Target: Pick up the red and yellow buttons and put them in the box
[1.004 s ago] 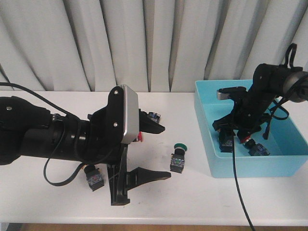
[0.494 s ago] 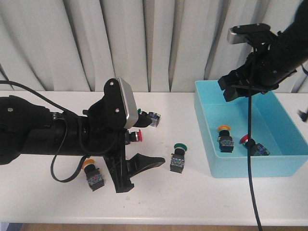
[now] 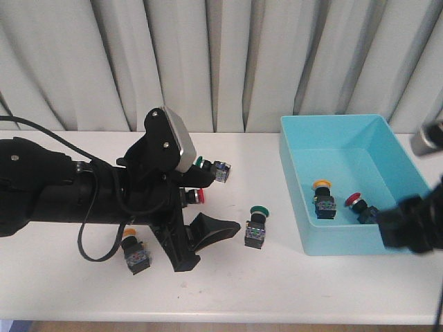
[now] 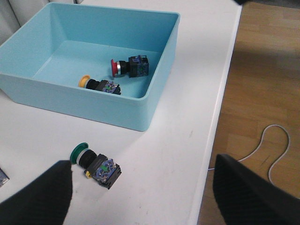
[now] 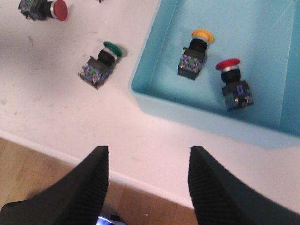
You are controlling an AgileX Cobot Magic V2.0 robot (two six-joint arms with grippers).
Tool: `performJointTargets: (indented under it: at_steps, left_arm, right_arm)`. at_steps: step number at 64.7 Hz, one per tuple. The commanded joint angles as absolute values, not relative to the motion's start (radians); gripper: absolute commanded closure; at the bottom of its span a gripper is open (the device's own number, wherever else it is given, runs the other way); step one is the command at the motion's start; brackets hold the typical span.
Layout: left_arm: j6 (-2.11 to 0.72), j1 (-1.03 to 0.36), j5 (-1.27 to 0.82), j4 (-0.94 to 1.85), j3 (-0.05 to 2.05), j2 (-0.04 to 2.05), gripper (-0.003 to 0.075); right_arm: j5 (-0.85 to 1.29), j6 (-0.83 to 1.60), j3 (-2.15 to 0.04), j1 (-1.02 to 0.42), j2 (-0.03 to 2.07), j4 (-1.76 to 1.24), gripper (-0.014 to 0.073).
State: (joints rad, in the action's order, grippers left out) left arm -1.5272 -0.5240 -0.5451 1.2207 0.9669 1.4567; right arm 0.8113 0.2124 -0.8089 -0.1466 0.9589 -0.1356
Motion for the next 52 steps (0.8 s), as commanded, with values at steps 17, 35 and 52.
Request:
performJointTargets:
  at_steps: [17,35,52]
  left_arm:
    - [-1.516,-0.528,-0.544,1.261,0.990,1.430,0.0185]
    - [-1.516,-0.528,-0.544,1.261,0.990,1.430,0.0531]
    - [-1.517,-0.528,-0.544,1.261,0.990,1.430,0.0728]
  right_arm:
    - [0.735,0.208,-0.632,-0.143,0.673,-0.136,0.0244]
    - [0.746,0.208,-0.622,-0.143,0.656,-0.147,0.0494]
    - [0.754,0.206,-0.622,-0.143,0.656,-0.149,0.0601]
